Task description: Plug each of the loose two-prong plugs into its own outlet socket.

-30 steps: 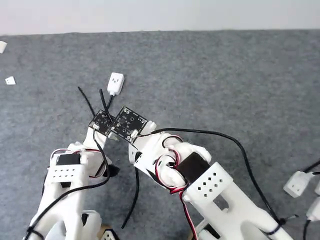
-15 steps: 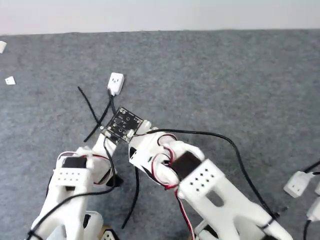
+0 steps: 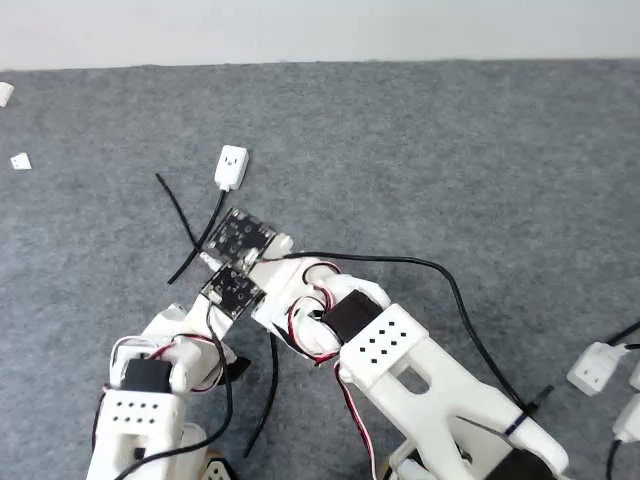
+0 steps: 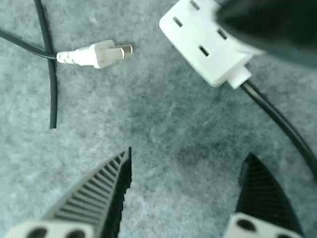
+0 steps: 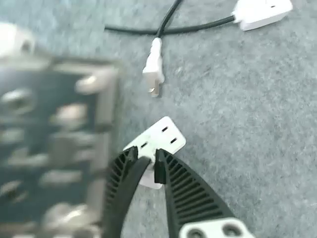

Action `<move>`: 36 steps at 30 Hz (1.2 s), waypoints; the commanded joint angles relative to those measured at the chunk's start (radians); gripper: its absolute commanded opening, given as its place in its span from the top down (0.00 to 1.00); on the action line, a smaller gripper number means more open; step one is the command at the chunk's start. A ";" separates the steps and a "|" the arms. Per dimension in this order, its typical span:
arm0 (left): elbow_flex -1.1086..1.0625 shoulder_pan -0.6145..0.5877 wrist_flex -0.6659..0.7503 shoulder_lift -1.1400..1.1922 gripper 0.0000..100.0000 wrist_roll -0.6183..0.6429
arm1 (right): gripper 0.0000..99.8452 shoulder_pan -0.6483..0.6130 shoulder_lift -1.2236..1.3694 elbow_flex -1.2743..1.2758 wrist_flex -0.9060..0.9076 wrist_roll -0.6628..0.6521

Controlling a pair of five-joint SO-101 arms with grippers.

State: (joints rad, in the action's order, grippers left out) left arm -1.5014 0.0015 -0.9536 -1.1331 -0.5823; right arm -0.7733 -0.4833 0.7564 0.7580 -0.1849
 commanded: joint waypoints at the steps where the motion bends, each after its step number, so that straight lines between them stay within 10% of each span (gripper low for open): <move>1: 0.010 0.003 -0.002 -0.044 0.67 0.032 | 0.99 0.061 -0.012 -0.063 -0.058 0.132; 20: 0.008 -0.172 0.261 -0.063 0.67 0.516 | 0.99 0.119 0.134 0.008 -0.315 0.362; 36: 0.018 -0.210 0.288 -0.063 0.67 0.549 | 0.99 0.076 0.246 0.018 -0.334 0.361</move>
State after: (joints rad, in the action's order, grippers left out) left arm -1.5397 -0.2025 -0.6897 -1.1899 -0.0391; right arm -0.6935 -0.2501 0.7917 0.4450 0.1665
